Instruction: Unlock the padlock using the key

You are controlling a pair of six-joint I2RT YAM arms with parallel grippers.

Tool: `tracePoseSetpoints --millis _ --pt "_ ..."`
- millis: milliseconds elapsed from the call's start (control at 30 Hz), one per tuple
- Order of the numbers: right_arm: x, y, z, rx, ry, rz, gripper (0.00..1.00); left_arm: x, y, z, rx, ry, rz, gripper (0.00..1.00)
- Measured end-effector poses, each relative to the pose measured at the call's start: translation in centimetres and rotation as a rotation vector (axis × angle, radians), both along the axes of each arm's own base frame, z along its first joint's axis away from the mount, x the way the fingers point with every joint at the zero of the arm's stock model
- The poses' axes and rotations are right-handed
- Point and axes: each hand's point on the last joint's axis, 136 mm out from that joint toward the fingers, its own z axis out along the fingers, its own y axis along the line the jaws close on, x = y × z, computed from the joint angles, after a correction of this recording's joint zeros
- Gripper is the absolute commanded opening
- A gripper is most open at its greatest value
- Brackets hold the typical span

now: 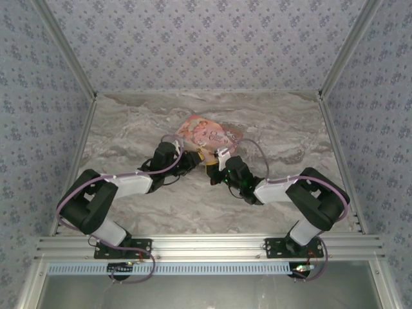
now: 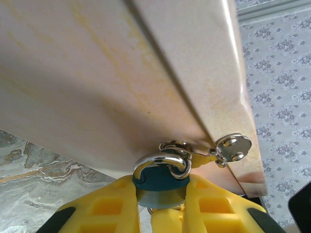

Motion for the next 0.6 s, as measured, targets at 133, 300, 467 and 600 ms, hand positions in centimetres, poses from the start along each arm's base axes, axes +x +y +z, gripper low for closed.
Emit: tracePoseSetpoints --millis 133,300,467,600 --pt "0.14 -0.06 -0.03 0.006 0.011 -0.004 0.0 0.12 -0.05 -0.02 -0.003 -0.004 0.002 0.21" --pt "0.34 -0.23 0.03 0.036 0.04 -0.009 0.0 0.26 -0.19 0.0 -0.012 -0.007 0.003 0.21" --pt "0.47 -0.39 0.07 0.071 0.075 -0.005 0.0 0.4 -0.31 0.02 -0.017 -0.012 0.002 0.21" --pt "0.46 -0.41 0.09 0.091 0.098 0.001 0.0 0.39 -0.33 0.04 -0.018 -0.012 0.001 0.21"
